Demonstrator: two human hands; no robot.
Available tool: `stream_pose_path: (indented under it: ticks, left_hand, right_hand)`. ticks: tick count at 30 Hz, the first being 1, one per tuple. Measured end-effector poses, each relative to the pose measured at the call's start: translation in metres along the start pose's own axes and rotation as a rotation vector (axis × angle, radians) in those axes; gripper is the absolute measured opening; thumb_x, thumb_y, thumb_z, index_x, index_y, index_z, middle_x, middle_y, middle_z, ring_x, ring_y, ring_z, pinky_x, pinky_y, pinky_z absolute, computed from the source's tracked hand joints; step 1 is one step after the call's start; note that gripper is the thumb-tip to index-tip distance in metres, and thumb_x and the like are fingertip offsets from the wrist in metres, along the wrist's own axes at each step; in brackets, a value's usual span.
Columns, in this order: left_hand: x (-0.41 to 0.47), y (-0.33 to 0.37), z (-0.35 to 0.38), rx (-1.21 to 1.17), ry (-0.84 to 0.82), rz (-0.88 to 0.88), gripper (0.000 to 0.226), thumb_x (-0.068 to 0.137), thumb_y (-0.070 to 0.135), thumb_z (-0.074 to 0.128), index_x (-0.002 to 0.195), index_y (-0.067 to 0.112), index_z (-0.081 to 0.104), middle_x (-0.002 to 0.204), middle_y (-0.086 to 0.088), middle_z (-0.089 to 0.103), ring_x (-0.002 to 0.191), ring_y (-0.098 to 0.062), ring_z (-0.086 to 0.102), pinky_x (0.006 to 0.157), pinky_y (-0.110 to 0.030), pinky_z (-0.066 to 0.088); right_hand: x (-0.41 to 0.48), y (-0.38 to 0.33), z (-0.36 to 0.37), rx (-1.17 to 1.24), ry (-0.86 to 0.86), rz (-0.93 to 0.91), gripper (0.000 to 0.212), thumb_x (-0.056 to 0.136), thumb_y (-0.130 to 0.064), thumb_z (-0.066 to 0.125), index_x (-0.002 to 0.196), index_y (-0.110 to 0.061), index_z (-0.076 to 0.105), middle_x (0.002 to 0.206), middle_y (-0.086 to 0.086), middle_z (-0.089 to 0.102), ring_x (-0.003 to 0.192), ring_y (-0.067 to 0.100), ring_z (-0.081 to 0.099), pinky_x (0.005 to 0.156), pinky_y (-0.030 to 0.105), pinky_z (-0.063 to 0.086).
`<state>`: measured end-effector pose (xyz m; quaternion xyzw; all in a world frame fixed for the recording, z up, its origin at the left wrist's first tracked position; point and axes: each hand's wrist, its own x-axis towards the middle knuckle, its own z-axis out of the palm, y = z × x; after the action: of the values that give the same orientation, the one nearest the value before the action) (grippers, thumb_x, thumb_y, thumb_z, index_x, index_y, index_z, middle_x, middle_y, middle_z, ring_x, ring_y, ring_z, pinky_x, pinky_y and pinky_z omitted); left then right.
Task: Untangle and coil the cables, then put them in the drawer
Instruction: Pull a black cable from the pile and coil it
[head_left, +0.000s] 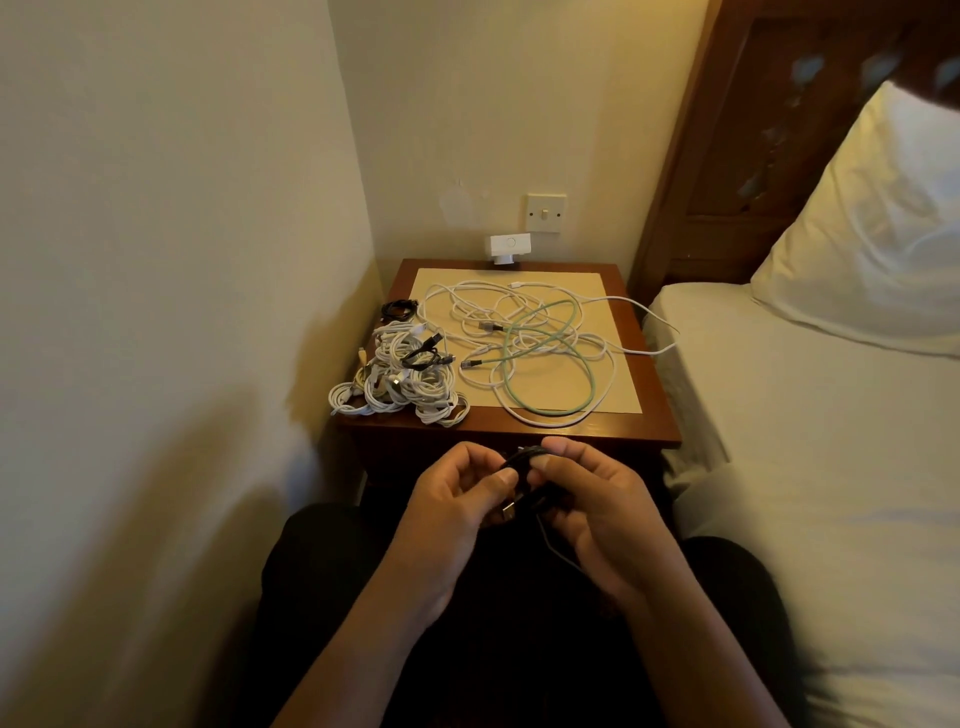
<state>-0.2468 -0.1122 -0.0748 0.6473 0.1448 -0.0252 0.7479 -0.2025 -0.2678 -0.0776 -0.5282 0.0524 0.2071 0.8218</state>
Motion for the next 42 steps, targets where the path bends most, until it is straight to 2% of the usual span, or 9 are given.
stream_pose_path:
  ticks: [4, 7, 12, 18, 25, 29, 34, 38, 42]
  left_hand:
    - [0.001, -0.004, 0.003, 0.000, 0.061, -0.005, 0.009, 0.099, 0.012, 0.062, 0.106, 0.010, 0.068, 0.088, -0.005, 0.071, 0.089, -0.021, 0.067, 0.090, -0.044, 0.057]
    - [0.002, 0.000, -0.003, -0.046, -0.035, -0.082, 0.017, 0.100, 0.013, 0.059, 0.115, 0.013, 0.067, 0.085, -0.006, 0.070, 0.084, -0.019, 0.067, 0.078, -0.036, 0.056]
    - [0.004, 0.005, -0.015, 0.104, -0.176, -0.078, 0.032, 0.095, 0.036, 0.061, 0.109, 0.010, 0.075, 0.087, -0.009, 0.068, 0.088, -0.024, 0.066, 0.086, -0.038, 0.054]
    - [0.006, 0.003, -0.010, -0.085, -0.019, -0.029, 0.023, 0.094, 0.017, 0.064, 0.111, 0.006, 0.074, 0.100, -0.015, 0.077, 0.095, -0.024, 0.074, 0.086, -0.036, 0.061]
    - [0.004, 0.002, -0.004, -0.299, 0.093, -0.062, 0.039, 0.072, 0.010, 0.075, 0.111, 0.008, 0.073, 0.103, -0.015, 0.078, 0.095, -0.022, 0.076, 0.081, -0.029, 0.062]
    - [0.007, 0.003, -0.012, -0.585, 0.110, -0.108, 0.041, 0.068, -0.001, 0.074, 0.109, 0.005, 0.072, 0.102, -0.019, 0.076, 0.086, -0.023, 0.076, 0.071, -0.027, 0.063]
    - [-0.005, 0.003, -0.010, 0.118, 0.228, 0.240, 0.032, 0.081, 0.005, 0.080, 0.108, 0.021, 0.072, 0.095, -0.001, 0.076, 0.089, -0.011, 0.073, 0.071, -0.018, 0.057]
    - [-0.003, 0.009, -0.022, 0.183, -0.078, 0.016, 0.027, 0.090, 0.009, 0.074, 0.109, 0.027, 0.076, 0.100, -0.004, 0.074, 0.092, -0.014, 0.071, 0.070, -0.014, 0.054]
    - [0.002, 0.011, -0.023, 0.210, -0.244, -0.080, 0.018, 0.092, 0.027, 0.070, 0.101, 0.013, 0.077, 0.095, 0.001, 0.074, 0.090, -0.010, 0.069, 0.080, -0.021, 0.053]
  right_hand:
    - [0.002, 0.003, -0.006, 0.003, -0.013, 0.004, 0.030, 0.088, -0.012, 0.065, 0.117, -0.009, 0.071, 0.099, 0.014, 0.076, 0.101, 0.029, 0.073, 0.085, 0.040, 0.057]
    - [0.000, 0.002, -0.007, -0.243, -0.011, -0.054, 0.021, 0.101, -0.012, 0.059, 0.115, -0.015, 0.074, 0.101, 0.012, 0.078, 0.104, 0.029, 0.074, 0.098, 0.050, 0.057]
    - [-0.003, -0.007, -0.010, -0.565, -0.135, -0.120, 0.021, 0.098, -0.018, 0.067, 0.112, -0.029, 0.079, 0.106, 0.001, 0.077, 0.104, 0.018, 0.074, 0.094, 0.041, 0.059]
    - [0.002, -0.009, -0.007, -0.540, -0.111, -0.104, 0.020, 0.094, -0.022, 0.072, 0.114, -0.024, 0.074, 0.104, -0.001, 0.078, 0.101, 0.016, 0.074, 0.086, 0.033, 0.058]
    - [0.004, -0.006, -0.007, -0.566, -0.066, -0.063, 0.016, 0.093, -0.016, 0.073, 0.109, -0.021, 0.074, 0.102, 0.002, 0.078, 0.097, 0.016, 0.074, 0.078, 0.028, 0.057]
    - [0.006, -0.006, -0.006, -0.359, -0.135, 0.051, 0.018, 0.091, -0.014, 0.075, 0.109, -0.012, 0.075, 0.108, 0.011, 0.076, 0.101, 0.025, 0.074, 0.082, 0.038, 0.060]
    - [0.007, -0.009, -0.008, -0.095, -0.155, 0.152, 0.024, 0.080, -0.018, 0.076, 0.103, -0.013, 0.080, 0.112, 0.015, 0.069, 0.103, 0.028, 0.069, 0.077, 0.034, 0.059]
    - [0.005, -0.008, -0.013, -0.331, -0.024, -0.042, 0.021, 0.087, -0.010, 0.078, 0.107, -0.018, 0.078, 0.107, 0.008, 0.076, 0.103, 0.024, 0.074, 0.077, 0.030, 0.059]
    - [0.004, -0.006, -0.009, -0.758, 0.013, -0.264, 0.015, 0.091, -0.019, 0.077, 0.103, -0.028, 0.075, 0.096, -0.010, 0.077, 0.093, 0.006, 0.073, 0.076, 0.027, 0.060]
